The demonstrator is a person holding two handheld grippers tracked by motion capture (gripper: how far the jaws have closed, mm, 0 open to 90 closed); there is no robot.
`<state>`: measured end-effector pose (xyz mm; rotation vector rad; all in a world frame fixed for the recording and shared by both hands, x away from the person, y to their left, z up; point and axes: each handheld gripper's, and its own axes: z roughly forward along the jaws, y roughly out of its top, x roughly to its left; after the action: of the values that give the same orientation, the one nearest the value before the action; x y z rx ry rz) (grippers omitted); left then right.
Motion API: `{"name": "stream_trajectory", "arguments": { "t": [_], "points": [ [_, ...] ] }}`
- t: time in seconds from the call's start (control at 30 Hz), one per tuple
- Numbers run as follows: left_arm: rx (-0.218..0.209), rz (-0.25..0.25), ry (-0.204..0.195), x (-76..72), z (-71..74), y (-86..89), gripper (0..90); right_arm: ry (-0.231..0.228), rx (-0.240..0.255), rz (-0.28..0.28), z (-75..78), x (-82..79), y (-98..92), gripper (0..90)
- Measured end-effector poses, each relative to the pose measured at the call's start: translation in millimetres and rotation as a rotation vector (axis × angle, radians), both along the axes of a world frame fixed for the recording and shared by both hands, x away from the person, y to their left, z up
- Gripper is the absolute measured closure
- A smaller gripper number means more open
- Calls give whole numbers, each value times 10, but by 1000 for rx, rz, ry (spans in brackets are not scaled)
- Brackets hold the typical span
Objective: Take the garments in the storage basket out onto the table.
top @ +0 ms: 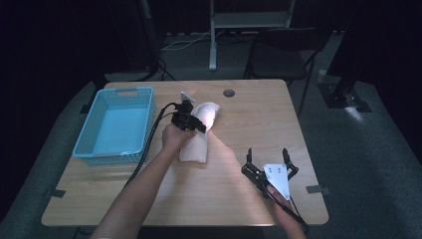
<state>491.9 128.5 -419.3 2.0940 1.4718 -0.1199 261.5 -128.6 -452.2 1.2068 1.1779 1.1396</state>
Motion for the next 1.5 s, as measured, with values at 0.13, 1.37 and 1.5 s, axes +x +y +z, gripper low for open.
{"name": "stream_trajectory", "arguments": {
  "t": [0.13, 1.37, 1.5],
  "points": [
    [2, 4, -34, -46, -9, 6, 629, 1, 0, 0, 0, 1, 0, 2],
    [192, -25, -174, -181, 20, -203, 202, -10, -18, 2, -2, -12, 17, 2],
    [185, -33, -195, -217, 23, -217, 202, -10, -19, 2, -2, -12, 17, 2]
  ]
}}
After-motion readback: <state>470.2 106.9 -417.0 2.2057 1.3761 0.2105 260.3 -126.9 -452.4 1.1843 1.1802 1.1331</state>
